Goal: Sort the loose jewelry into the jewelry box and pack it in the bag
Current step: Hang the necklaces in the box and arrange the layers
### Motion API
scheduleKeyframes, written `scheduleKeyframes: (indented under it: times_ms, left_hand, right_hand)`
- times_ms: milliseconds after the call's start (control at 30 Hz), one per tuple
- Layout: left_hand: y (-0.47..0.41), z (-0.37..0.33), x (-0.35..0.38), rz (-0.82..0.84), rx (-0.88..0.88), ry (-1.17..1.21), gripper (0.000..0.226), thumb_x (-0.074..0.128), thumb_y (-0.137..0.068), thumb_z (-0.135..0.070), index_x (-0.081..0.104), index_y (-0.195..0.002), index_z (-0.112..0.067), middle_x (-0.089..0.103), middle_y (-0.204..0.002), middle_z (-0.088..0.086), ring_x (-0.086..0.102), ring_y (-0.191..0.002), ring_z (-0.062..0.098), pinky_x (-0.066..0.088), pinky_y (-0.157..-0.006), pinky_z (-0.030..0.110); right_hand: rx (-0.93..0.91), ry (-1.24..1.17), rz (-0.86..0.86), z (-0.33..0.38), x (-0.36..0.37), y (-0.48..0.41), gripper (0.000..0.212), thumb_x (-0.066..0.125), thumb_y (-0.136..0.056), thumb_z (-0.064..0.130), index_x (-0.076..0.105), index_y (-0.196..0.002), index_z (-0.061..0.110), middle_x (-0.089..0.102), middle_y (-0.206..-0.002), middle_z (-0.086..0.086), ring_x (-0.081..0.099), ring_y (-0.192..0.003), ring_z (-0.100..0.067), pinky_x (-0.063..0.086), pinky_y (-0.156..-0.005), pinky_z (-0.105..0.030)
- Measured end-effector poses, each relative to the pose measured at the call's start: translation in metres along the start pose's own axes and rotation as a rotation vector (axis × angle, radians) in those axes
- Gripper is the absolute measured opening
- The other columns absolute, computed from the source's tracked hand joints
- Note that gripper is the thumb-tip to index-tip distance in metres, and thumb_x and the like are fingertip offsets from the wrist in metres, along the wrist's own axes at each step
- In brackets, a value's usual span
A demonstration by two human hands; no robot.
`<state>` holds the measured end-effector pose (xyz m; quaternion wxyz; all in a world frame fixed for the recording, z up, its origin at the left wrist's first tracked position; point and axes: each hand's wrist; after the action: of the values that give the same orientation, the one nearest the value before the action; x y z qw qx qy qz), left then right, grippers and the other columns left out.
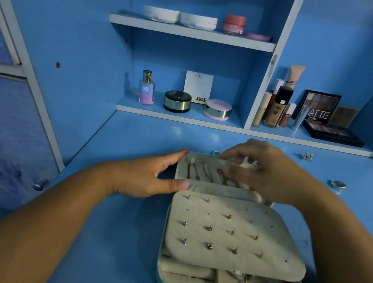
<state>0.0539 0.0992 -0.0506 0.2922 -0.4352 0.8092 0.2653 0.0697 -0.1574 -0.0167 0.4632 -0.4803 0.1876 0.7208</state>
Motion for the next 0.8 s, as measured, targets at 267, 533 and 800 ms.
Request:
scheduleKeyframes:
  times_ms: [267,533,800]
  left_hand:
    - [0.002,-0.004,0.002,0.007,-0.022,0.059,0.093,0.049,-0.077,-0.056,0.003,-0.155,-0.034,0.006,-0.158,-0.022,0.01,-0.135,-0.012,0.013,-0.109,0.007]
    - [0.002,-0.003,0.004,-0.012,-0.024,0.117,0.091,0.052,-0.078,-0.052,0.007,-0.154,-0.035,0.011,-0.154,-0.026,0.012,-0.138,-0.011,0.014,-0.109,0.009]
    - [-0.002,0.005,0.003,-0.022,-0.014,0.128,0.092,0.055,-0.076,-0.056,0.01,-0.154,-0.038,0.013,-0.153,-0.028,0.013,-0.14,-0.009,0.016,-0.105,0.002]
  right_hand:
    - [0.477,0.126,0.064,-0.057,-0.056,0.028,0.006,0.07,-0.083,0.031,0.069,-0.088,0.035,0.063,-0.086,0.005,0.056,-0.078,-0.011,0.043,-0.071,-0.027]
    - [0.676,0.099,0.292,-0.065,-0.058,0.036,0.01,0.079,-0.074,0.022,0.073,-0.083,0.021,0.066,-0.059,0.006,0.058,-0.057,-0.009,0.043,-0.059,-0.018]
    - [0.703,0.137,0.281,-0.074,-0.058,0.036,0.013,0.072,-0.082,0.026,0.069,-0.073,0.017,0.06,-0.052,0.007,0.053,-0.051,-0.01,0.04,-0.057,-0.02]
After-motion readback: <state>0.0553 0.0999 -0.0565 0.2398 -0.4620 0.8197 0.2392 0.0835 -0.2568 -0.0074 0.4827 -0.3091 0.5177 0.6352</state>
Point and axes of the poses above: each hand's wrist, its own y-axis away from the middle knuckle, its own x-axis out of the palm, z = x × y
